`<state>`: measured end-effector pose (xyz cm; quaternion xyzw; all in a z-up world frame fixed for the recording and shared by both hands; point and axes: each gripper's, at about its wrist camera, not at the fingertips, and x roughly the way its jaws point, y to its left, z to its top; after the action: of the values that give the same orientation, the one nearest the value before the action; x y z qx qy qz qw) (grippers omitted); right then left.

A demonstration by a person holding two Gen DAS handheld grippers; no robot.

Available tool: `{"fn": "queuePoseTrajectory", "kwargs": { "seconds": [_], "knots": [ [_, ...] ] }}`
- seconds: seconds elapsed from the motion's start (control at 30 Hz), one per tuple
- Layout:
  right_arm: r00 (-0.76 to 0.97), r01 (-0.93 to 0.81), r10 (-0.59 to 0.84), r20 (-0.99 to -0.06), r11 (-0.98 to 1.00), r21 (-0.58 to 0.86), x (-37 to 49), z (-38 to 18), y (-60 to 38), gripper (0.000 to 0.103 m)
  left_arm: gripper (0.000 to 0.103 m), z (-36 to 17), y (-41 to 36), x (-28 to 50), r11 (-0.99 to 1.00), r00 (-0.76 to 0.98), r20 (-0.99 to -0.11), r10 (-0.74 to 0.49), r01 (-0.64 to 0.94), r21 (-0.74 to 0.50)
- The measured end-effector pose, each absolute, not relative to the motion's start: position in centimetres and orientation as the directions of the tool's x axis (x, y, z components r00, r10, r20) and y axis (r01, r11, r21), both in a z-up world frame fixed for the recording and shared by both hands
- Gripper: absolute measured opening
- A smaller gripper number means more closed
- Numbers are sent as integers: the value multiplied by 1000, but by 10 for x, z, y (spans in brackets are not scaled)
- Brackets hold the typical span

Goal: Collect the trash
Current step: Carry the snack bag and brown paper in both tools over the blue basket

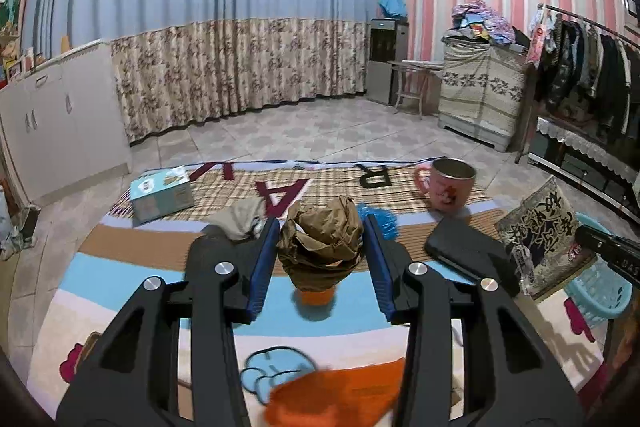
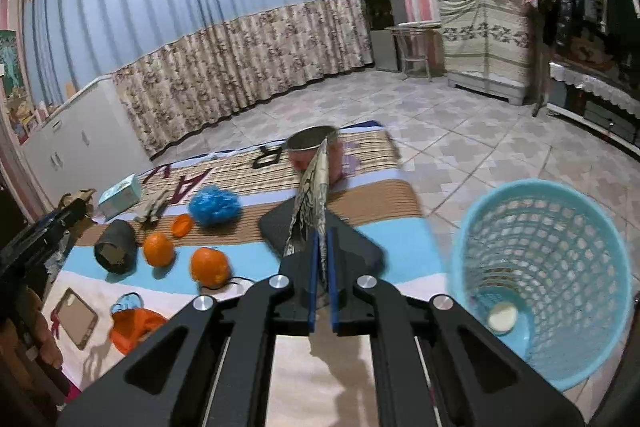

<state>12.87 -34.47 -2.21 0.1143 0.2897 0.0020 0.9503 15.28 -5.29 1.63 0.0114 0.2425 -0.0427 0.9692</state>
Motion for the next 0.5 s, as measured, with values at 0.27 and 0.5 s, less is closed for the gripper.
{"fn": "queuePoseTrajectory", "kwargs": {
  "seconds": [0.27, 0.5],
  "knots": [
    [845, 141, -17, -535, 971, 193, 98, -15, -408, 5, 42, 14, -111, 153, 986, 866, -476, -156, 164, -26],
    [839, 230, -98, -535, 955, 187, 80, -15, -467, 5, 42, 11, -181, 146, 958, 838, -475, -269, 282, -45]
  ]
}}
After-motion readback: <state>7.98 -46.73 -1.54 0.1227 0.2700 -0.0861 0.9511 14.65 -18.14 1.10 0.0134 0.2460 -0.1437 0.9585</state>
